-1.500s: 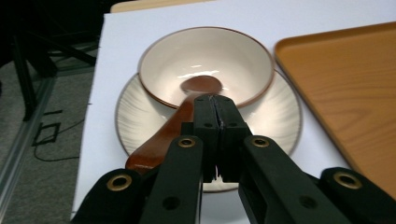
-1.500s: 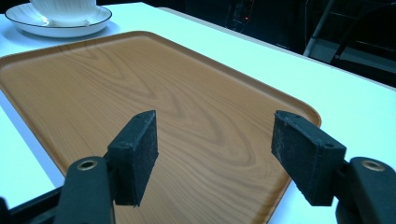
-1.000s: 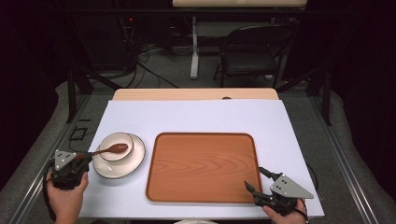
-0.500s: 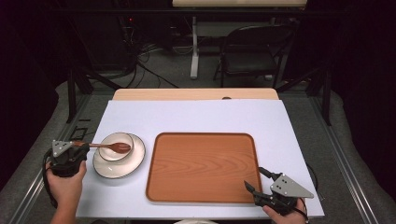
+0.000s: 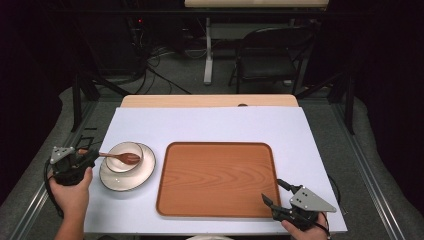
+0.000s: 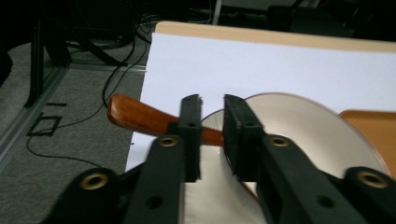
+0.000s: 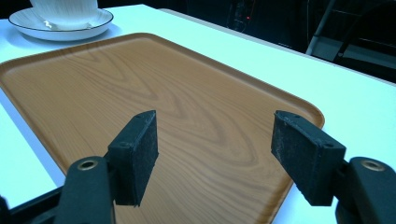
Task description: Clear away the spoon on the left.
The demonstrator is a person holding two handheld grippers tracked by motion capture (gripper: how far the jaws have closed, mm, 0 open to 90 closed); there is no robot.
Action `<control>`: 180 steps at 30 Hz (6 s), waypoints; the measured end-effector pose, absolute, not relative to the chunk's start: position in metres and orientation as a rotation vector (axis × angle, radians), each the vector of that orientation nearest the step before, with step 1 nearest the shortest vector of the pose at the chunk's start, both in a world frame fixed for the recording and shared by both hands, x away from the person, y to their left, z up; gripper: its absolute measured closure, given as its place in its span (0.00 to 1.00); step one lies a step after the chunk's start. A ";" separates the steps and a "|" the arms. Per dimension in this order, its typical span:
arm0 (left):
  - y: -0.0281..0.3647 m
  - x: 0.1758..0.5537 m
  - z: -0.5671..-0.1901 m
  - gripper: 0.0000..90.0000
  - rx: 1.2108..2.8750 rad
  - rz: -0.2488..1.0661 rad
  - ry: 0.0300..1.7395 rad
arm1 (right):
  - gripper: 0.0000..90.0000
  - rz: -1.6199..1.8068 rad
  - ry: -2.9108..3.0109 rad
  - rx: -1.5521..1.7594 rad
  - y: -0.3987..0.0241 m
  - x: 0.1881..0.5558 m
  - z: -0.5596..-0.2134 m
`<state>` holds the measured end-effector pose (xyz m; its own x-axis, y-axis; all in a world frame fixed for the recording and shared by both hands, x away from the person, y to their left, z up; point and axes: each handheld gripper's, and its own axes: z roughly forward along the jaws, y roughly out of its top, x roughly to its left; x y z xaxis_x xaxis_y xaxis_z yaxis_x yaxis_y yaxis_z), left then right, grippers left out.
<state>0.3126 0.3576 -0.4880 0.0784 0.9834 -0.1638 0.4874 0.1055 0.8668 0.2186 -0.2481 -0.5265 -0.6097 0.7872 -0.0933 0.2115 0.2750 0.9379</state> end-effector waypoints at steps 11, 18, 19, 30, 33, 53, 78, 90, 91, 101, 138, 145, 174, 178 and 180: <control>0.366 0.307 -0.472 0.53 1.365 0.671 1.573 | 0.35 1.337 1.991 0.897 -0.248 0.219 -0.527; 0.375 0.305 -0.474 0.47 1.309 0.685 1.610 | 0.35 1.335 1.990 0.897 -0.248 0.219 -0.526; 0.377 0.305 -0.476 0.46 1.298 0.693 1.616 | 0.35 1.337 1.990 0.897 -0.248 0.219 -0.527; 0.389 0.307 -0.502 0.41 1.191 0.578 1.670 | 0.35 1.335 1.995 0.895 -0.247 0.219 -0.527; 0.387 0.311 -0.507 0.41 1.194 0.561 1.673 | 0.35 1.335 1.996 0.895 -0.247 0.219 -0.527; 0.367 0.328 -0.521 0.65 1.194 0.560 1.655 | 0.35 1.335 1.993 0.893 -0.249 0.218 -0.526; 0.347 0.326 -0.490 0.90 1.281 0.580 1.467 | 0.35 1.337 1.994 0.892 -0.249 0.218 -0.526; 0.321 0.324 -0.471 0.93 1.456 0.705 1.369 | 0.35 1.340 1.993 0.893 -0.249 0.218 -0.526; 0.320 0.324 -0.470 0.93 1.470 0.712 1.364 | 0.35 1.340 1.994 0.893 -0.249 0.218 -0.526; 0.301 0.327 -0.459 0.94 1.612 0.822 1.307 | 0.35 1.340 1.997 0.890 -0.248 0.218 -0.526; 0.254 0.313 -0.392 0.94 1.775 0.850 1.068 | 0.35 1.339 1.995 0.887 -0.248 0.218 -0.526; 0.239 0.310 -0.386 0.94 1.806 0.790 1.009 | 0.35 1.342 1.993 0.888 -0.249 0.218 -0.525; 0.192 0.312 -0.397 0.94 1.987 0.397 0.842 | 0.35 1.342 1.991 0.884 -0.249 0.217 -0.525; 0.188 0.313 -0.401 0.94 2.001 0.355 0.838 | 0.35 1.343 1.991 0.884 -0.249 0.217 -0.525; 0.186 0.312 -0.405 0.94 2.004 0.337 0.839 | 0.35 1.343 1.990 0.883 -0.250 0.217 -0.525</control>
<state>0.3125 0.1865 -0.4047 0.7313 0.6765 -0.0869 0.4283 -0.3564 0.8304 0.2170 -0.2495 -0.5247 -0.6159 0.7819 -0.0960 0.2038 0.2758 0.9394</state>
